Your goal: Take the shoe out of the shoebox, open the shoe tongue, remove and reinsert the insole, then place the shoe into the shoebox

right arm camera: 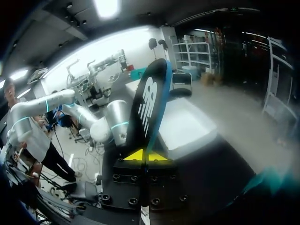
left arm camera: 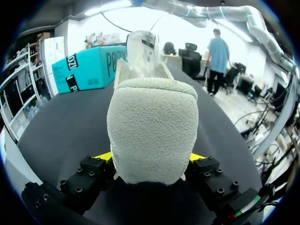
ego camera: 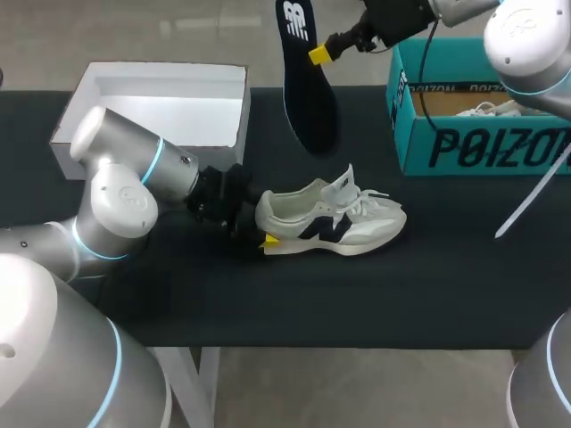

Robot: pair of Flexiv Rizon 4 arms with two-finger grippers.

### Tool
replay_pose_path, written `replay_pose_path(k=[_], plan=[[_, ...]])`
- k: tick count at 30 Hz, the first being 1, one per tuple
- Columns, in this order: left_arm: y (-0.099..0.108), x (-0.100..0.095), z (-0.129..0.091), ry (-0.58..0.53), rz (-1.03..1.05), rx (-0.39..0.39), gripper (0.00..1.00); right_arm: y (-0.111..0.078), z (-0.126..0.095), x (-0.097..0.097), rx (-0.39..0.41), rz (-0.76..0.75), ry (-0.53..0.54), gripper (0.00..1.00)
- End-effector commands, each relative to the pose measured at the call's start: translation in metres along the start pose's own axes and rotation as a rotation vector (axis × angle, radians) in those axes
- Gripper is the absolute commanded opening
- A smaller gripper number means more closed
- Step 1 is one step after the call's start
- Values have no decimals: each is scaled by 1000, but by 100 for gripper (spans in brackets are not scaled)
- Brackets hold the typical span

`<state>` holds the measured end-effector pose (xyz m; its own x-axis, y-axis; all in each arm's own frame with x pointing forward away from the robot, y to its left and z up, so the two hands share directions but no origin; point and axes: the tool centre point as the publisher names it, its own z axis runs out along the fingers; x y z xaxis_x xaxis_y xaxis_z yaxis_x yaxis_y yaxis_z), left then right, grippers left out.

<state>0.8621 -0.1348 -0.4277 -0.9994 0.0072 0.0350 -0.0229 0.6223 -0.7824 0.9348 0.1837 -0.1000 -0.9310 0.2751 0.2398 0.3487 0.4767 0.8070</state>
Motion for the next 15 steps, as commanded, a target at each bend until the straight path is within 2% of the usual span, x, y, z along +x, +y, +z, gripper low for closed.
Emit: replay_pose_path(k=[1,8,13,15], plan=[[2,1,2,-2,0,-1,0,-18,-26,35,-58,19,-50,0],[2,1,2,-2,0,-1,0,-33,-42,67,-66,124,-93,0],[2,1,2,-2,0,-1,0,-39,-50,87,-145,150,-71,0],[2,1,2,-2,0,-1,0,-41,-54,94,-143,151,-79,0]])
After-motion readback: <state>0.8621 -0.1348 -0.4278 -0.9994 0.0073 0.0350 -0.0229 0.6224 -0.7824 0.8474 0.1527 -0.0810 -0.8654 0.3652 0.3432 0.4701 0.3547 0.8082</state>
